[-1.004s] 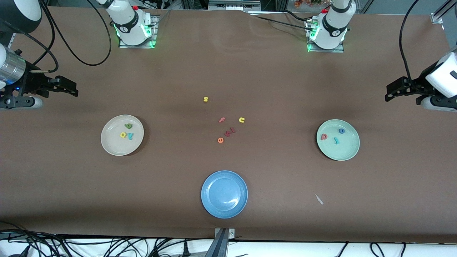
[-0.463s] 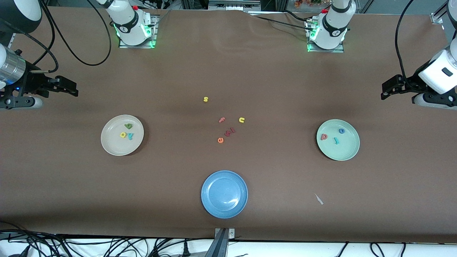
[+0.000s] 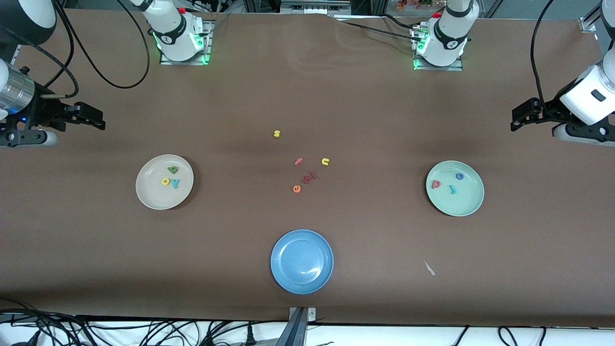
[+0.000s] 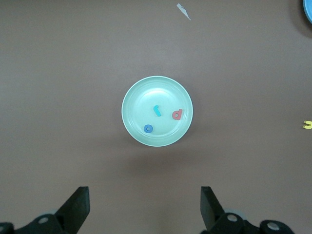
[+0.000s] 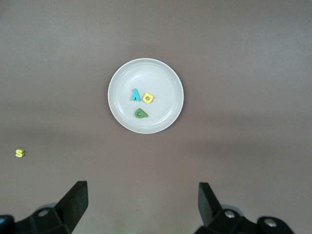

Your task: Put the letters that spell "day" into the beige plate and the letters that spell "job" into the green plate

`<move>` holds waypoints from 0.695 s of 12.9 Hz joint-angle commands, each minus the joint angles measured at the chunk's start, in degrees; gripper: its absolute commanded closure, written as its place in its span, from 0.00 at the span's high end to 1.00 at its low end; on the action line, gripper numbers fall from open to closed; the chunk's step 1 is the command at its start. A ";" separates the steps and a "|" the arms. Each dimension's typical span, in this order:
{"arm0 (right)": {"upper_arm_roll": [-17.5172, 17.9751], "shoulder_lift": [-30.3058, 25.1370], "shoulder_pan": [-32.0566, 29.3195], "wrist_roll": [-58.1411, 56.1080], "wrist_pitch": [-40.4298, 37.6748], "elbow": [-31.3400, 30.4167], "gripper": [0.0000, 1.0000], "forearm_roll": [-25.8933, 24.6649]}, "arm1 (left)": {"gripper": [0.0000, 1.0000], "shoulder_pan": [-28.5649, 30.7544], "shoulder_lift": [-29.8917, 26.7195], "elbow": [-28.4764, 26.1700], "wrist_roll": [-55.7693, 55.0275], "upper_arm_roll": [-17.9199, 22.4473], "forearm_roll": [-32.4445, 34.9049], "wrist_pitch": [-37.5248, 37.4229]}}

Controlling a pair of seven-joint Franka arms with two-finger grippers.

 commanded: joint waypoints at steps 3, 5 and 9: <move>0.44 -0.41 -0.59 0.42 0.16 -0.41 1.00 0.06 | 1.00 -0.27 -0.34 1.85 0.54 -0.18 1.33 -2.26; 0.44 -0.41 -0.59 0.42 0.16 -0.41 1.00 0.06 | 1.00 0.25 -0.08 2.73 0.80 0.34 0.90 -2.26; 0.44 -0.41 -0.59 0.51 0.16 -0.41 1.00 0.06 | 1.00 0.25 0.27 4.23 0.45 0.26 0.98 -2.44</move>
